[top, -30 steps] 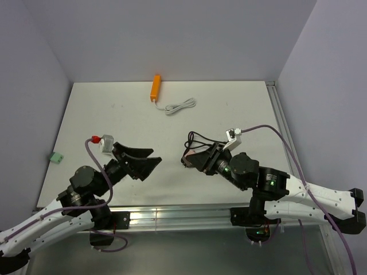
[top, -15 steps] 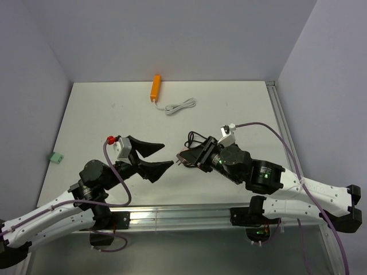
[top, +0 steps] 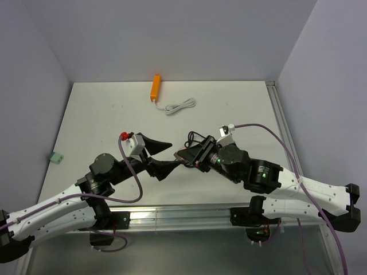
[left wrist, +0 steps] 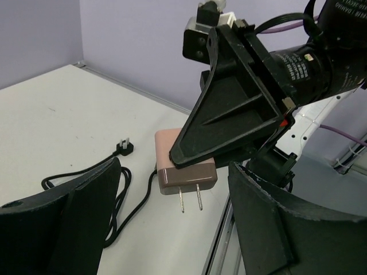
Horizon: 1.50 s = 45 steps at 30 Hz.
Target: Insert the plug
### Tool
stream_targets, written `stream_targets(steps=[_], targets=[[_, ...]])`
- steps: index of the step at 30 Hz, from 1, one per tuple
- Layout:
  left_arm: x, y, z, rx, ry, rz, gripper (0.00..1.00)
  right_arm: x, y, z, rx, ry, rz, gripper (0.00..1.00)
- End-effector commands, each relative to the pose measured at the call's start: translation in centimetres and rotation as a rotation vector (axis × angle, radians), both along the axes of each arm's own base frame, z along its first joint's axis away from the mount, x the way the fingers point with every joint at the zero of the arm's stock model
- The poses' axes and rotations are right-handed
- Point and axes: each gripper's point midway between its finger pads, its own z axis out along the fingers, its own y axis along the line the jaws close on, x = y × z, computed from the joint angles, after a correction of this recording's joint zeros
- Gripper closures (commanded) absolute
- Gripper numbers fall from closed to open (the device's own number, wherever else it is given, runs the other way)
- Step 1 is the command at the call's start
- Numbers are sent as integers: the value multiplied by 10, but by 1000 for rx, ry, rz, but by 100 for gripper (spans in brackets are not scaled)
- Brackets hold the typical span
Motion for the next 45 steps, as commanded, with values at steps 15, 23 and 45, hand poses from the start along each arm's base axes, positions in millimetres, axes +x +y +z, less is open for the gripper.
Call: stream_targets(steps=[15,23,45], targets=[[-2,-14,18,-39,-9,-34,26,3,10,49,149,-37,2,100],[5,-7,21,-66,11,20,67,-3,19,51,155,-71,65,98],[-17,52,6,152,-42,73,100,-40,-22,26,-338,-482,444,4]])
